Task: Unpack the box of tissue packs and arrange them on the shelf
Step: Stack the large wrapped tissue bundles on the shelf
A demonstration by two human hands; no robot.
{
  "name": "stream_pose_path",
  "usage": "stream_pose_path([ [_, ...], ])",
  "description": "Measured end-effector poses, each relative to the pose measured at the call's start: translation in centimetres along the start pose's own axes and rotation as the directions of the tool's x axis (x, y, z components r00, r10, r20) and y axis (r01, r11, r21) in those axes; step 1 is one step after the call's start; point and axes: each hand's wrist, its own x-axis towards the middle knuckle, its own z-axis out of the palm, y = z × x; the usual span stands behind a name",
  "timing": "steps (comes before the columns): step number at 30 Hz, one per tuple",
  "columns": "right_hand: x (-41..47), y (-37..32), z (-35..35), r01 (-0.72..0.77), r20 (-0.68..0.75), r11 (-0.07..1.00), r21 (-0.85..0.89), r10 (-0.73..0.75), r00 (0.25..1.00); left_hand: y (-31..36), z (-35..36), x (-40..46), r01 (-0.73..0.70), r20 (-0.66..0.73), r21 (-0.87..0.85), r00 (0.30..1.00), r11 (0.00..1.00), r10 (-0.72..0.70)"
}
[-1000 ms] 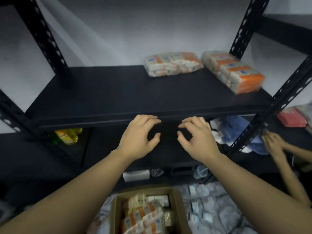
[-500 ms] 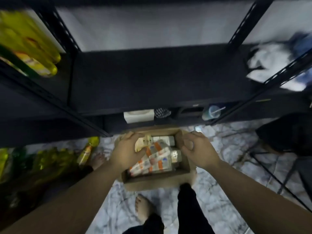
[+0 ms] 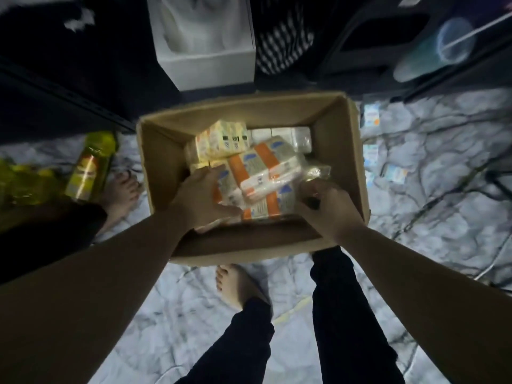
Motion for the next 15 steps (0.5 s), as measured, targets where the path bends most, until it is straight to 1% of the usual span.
stream_pose_path([
  [4,0.2,1.1,1.2,-0.002,-0.034,0.999,0.037,0.004,0.999,-1.7,2.1,1.3,0.016,0.001,-0.008,1.000,1.000,-0.016],
  [6,0.0,0.5,1.1,0.014,-0.045,1.000,0.026,-0.013,0.999,-1.5,1.9,1.2,0.021,-0.011,0.025,1.000,0.999,-0.020],
  [9,-0.3,-1.4,-0.2,0.046,-0.010,0.999,-0.004,-0.046,0.999,-0.2,0.5,0.0,0.033,-0.054,0.086,0.998,0.996,-0.028],
  [13,0.4,-4.7,-2.7,0.141,-0.010,0.989,-0.038,-0.141,0.990,1.6,-1.5,-2.5,-0.027,-0.160,0.088,0.986,0.996,0.041],
  [15,1.2,-6.5,-3.8,0.199,0.031,0.978,-0.061,-0.197,0.980,2.1,-2.5,-3.5,-0.075,-0.208,0.072,0.974,0.995,0.088],
])
